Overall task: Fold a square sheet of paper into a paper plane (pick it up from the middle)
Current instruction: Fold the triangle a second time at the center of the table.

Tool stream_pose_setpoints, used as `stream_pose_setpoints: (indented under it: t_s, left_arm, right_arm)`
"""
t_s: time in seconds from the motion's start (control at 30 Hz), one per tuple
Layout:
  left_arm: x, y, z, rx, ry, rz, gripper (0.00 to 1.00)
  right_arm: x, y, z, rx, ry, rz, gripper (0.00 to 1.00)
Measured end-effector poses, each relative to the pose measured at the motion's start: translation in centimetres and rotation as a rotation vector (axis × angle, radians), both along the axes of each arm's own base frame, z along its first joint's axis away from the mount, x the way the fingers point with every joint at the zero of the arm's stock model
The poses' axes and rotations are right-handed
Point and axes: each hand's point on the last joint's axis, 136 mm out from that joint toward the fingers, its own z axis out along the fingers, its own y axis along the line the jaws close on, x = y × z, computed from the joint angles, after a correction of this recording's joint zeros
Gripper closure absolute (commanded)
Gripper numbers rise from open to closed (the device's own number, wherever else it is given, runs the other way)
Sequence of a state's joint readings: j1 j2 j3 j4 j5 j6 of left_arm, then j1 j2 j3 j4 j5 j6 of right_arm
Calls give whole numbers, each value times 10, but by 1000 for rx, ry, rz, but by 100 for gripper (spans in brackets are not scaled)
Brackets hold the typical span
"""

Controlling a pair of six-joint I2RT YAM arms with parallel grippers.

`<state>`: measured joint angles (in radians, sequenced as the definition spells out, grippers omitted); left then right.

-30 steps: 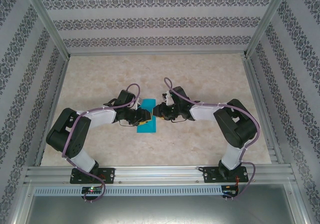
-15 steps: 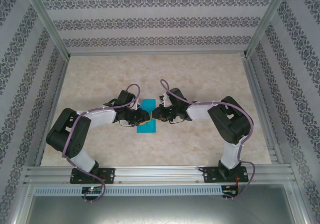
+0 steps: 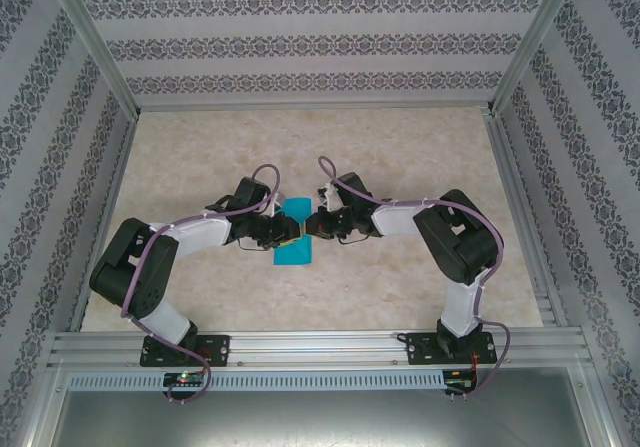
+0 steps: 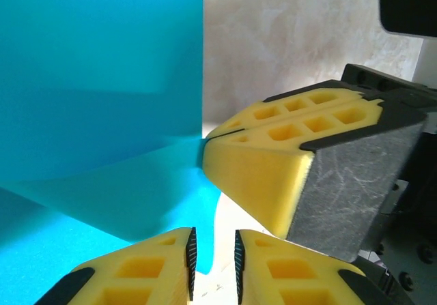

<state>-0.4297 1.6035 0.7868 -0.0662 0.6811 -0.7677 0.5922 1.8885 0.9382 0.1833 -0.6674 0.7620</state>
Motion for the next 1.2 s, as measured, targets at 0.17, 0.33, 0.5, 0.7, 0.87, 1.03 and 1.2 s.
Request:
stream_pose_setpoints:
  t_s: [0.17,0.33,0.5,0.7,0.87,1.03,1.2]
  left_arm:
    - [8,-4,5,-7,-15,-1,77]
    - [10,-6,4,-10,-11,-6,78]
    - [10,-8,0,-13,8,-15,78]
    - [8,-7,-8,-5,29,-15,79]
    - [8,-7,-11,-2,35,-15,79]
    - [8,-7,-12,0,39,-16,79]
    - [7,-7,-15,4,45,-18,79]
  right_arm:
    - [0,-1,-3,-11,1,7,97]
    - [1,-1,-7,-21,-2,17,98]
    - [4,-4,-12,-45,-4,14,98]
    - [5,-6,-14,-63,-9,14,98]
    - [7,-4,-12,-62,-18,19,98]
    - [7,-4,-14,-68,-14,23,98]
    - [7,-5,-18,-76,-6,22,97]
